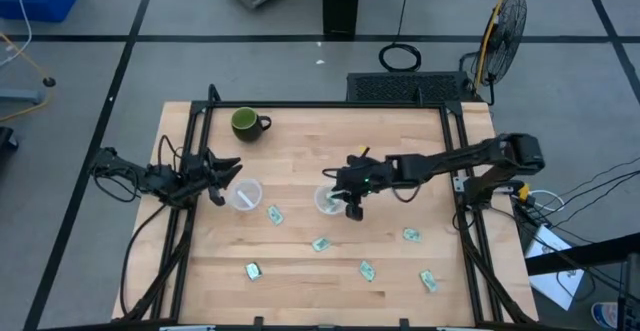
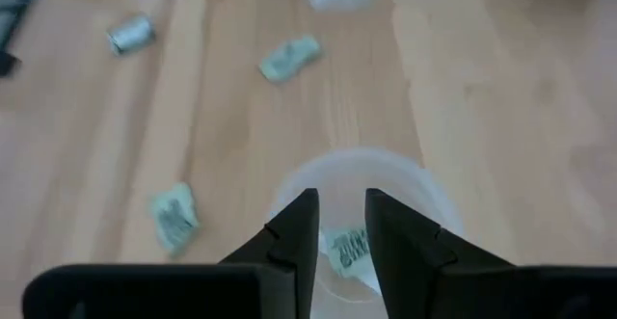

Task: Pick and place Stevia / Truvia into bins
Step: Put the white stevia packet into the left transparent container

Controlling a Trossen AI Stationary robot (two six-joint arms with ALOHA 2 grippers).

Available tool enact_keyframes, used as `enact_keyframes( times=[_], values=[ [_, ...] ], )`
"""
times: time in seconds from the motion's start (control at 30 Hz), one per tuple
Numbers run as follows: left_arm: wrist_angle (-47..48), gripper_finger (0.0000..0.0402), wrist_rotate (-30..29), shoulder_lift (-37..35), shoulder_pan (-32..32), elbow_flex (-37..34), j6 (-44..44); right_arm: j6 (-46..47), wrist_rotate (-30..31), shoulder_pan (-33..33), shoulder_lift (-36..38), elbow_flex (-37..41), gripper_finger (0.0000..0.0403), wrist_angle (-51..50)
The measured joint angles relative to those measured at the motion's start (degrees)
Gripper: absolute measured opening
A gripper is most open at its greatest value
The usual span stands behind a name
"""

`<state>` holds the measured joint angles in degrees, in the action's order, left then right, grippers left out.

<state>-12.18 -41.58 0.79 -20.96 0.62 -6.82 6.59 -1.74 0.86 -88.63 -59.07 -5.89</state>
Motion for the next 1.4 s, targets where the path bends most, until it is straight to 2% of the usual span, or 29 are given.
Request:
enact_keyframes(
  times=[0.17, 0.3, 0.43, 0.57, 0.67, 0.77, 0.93, 1.03, 1.4],
  values=[
    [0.39, 0.0118, -0.16, 3.33, -0.01, 1.09, -2.85, -0.82, 0.10, 0.01, 7.11, 0.00, 0.0081, -2.12],
    [0.85, 0.0118, -0.31, 11.24, -0.01, 6.42, -3.57, -6.00, 0.37, -0.48, 12.02, 0.00, 0.0080, -3.05],
    [5.48, 0.0118, -0.36, 24.40, -0.01, 17.13, 0.23, -8.39, 0.44, -1.07, 15.14, 0.00, 0.0076, -2.26],
    [17.94, 0.0118, 0.19, 40.28, -0.01, 30.86, 0.40, -9.46, 0.48, -1.55, 16.16, 0.00, 0.0075, -2.52],
    [29.66, 0.0118, 2.95, 51.49, -0.01, 39.76, -4.29, -9.60, 0.47, -1.62, 16.08, 0.04, 0.0075, -3.11],
    [38.32, 0.0118, 8.02, 61.59, -0.01, 45.03, -10.07, -11.43, 0.46, -1.63, 15.78, 0.84, 0.0075, -2.90],
    [41.18, 0.0117, 17.85, 74.63, -0.78, 47.91, -13.87, -16.31, 0.47, -1.63, 15.70, 4.05, 0.0075, -1.96],
    [40.94, 0.0117, 20.15, 79.61, -1.42, 48.48, -15.08, -19.17, 1.44, -1.63, 15.67, 5.50, 0.0075, -1.75],
    [40.85, 0.0117, 29.84, 89.78, -1.72, 48.48, -26.64, -19.44, 18.31, -1.65, 16.07, 5.68, 0.0075, -0.69]
  ],
)
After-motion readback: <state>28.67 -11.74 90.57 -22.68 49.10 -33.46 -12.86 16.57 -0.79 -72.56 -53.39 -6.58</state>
